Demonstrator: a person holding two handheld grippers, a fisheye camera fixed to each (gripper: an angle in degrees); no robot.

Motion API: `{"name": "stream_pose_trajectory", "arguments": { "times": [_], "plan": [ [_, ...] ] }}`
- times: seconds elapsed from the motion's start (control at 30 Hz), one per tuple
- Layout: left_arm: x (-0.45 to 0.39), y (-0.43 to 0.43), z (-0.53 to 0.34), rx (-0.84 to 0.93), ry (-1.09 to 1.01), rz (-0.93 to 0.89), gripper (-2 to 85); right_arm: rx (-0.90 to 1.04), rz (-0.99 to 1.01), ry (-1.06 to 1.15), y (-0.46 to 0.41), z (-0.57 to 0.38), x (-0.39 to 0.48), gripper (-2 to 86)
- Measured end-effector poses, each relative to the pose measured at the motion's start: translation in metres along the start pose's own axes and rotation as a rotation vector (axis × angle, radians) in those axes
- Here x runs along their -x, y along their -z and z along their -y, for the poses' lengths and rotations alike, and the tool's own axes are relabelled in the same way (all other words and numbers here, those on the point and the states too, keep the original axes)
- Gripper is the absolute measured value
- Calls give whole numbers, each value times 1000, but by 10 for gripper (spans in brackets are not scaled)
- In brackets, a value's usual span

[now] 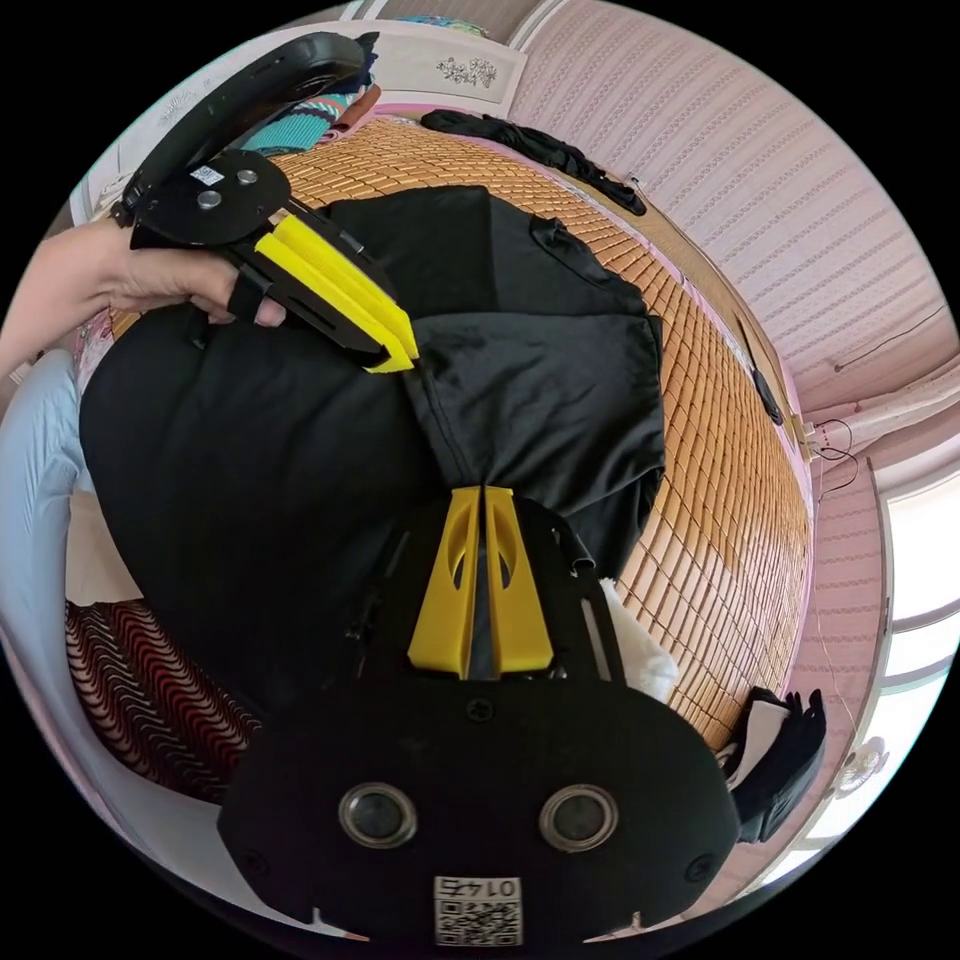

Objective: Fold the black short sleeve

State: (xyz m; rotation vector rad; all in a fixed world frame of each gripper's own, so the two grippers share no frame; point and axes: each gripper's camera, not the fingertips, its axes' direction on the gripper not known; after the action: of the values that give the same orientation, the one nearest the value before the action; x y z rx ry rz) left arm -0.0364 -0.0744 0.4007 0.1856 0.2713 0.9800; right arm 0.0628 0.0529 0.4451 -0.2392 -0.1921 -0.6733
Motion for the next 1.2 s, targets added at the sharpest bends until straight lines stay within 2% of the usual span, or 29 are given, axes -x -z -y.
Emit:
{"name": "stream_pose_trajectory", "arguments": {
  "times": [0.1,0.2,0.3,0.43,0.57,0.63,0.83,0.93,0.97,1.03,1.13,1.2],
  "plan": [
    [4,21,-11,-108,47,45,-4,-4,61,-41,10,0,-18,33],
    [24,56,-26,-252,155,71,0,-140,55,-112,33,-2,-50,60],
    [62,80,-35,-286,244,82,24,-198,16,-144,37,12,-89,71],
    [107,92,-36,-217,257,63,68,-197,115,-183,25,48,-150,81],
    [157,95,-41,-225,351,183,89,-173,150,-241,2,80,-188,85],
    [179,89,-37,-192,383,183,94,-141,192,-257,-13,100,-205,94],
    [242,64,-20,-141,528,162,107,-20,123,-307,-54,132,-237,117],
    [263,56,-9,-158,561,218,111,25,116,-345,-68,136,-261,104],
    [272,51,-5,-146,574,228,109,10,145,-353,-67,135,-267,99],
    [287,41,1,-98,588,177,91,-7,274,-390,-64,131,-296,11],
    [301,32,9,-34,568,78,7,-51,319,-423,-49,123,-330,-3],
    [309,40,15,-30,577,60,-4,-76,331,-436,-39,119,-350,-5]
  ]
}}
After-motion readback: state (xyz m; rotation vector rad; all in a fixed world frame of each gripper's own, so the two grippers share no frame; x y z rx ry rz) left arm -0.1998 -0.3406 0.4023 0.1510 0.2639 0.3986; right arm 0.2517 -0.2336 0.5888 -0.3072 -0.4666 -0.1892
